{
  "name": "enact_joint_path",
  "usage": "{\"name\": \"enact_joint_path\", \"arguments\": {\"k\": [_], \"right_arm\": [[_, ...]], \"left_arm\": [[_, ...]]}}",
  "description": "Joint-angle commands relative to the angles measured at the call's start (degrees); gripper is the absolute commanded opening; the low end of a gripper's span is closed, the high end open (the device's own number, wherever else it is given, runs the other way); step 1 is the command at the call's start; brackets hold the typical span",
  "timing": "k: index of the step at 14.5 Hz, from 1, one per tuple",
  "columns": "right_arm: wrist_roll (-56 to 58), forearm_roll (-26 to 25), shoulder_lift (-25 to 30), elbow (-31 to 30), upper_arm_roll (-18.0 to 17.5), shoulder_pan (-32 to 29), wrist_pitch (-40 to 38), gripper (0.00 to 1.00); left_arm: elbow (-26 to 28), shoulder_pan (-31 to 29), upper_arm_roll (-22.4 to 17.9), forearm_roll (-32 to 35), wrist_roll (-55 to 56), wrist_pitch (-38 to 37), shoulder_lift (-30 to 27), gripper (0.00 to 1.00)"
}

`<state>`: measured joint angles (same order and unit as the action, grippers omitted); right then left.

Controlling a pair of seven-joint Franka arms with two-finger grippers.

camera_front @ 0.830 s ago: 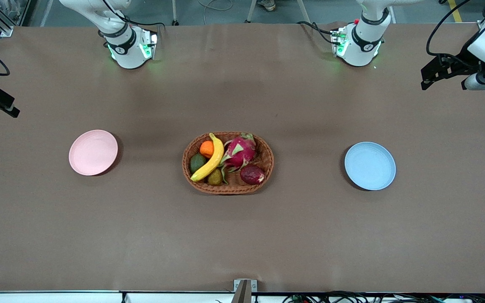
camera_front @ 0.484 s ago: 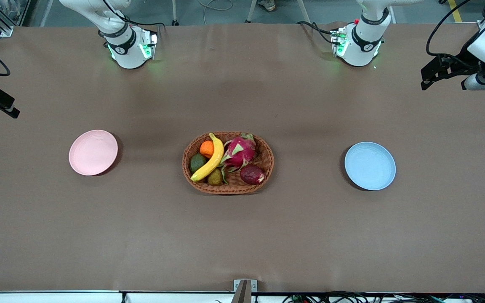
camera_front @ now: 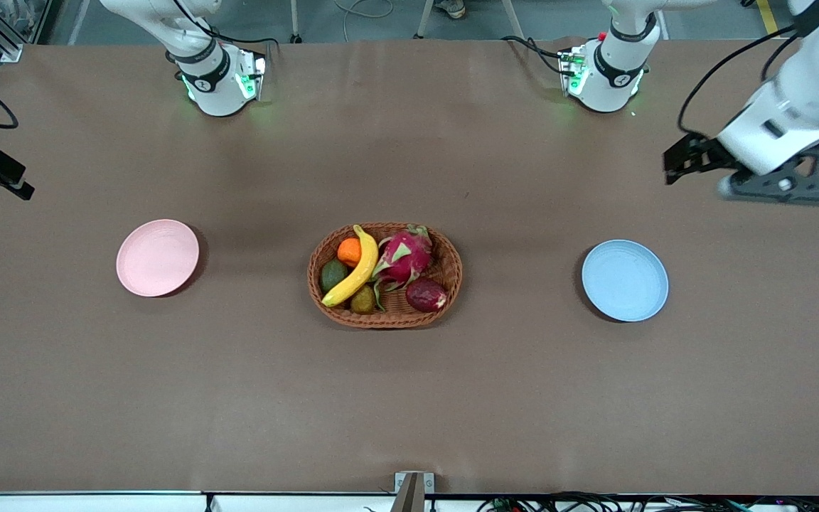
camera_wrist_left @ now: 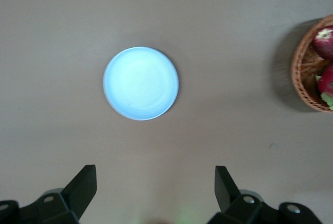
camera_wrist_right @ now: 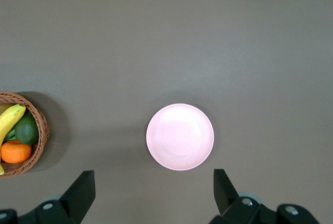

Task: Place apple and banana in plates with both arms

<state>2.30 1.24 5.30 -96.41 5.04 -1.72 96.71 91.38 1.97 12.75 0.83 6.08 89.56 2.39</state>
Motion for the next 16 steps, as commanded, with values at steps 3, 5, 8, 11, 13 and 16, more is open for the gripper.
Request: {"name": "enact_joint_path", "arguments": {"k": [3, 5, 8, 11, 13, 16], "right_arm": [[-0.28, -1.06, -1.07, -0.27, -0.12, 1.1, 0.24, 1.0], [-0.45, -0.63, -1.69, -0.35, 0.14, 0.67, 0.15, 1.0], [-0.45, -1.06, -2.65, 0.17, 0.23, 1.1, 0.59, 1.0], [-0.28, -0.89, -5.98, 1.05, -0.03, 1.72, 0.59, 1.0], [-0.1, -0.63, -9.85, 2.45, -0.03, 4.34, 1.37, 1.0], [-0.62, -0.63, -13.37, 2.11, -0.03, 7.42, 3.22, 1.0]], "left_arm": [[-2.17, 4.52, 3.68, -0.92, 14.27, 6.14, 8.49, 1.0], [-2.17, 8.38, 3.69, -0.92, 23.49, 9.83, 12.18, 1.0], [-2.43, 13.57, 3.69, -0.83, 37.12, 16.85, 17.81, 1.0], [-2.78, 17.44, 3.69, -0.57, 47.07, 24.76, 23.08, 1.0], [-3.13, 19.47, 3.6, -0.31, 51.81, 30.47, 26.25, 1.0], [-3.22, 21.49, 3.51, -0.13, 56.66, 37.07, 30.12, 1.0]]}}
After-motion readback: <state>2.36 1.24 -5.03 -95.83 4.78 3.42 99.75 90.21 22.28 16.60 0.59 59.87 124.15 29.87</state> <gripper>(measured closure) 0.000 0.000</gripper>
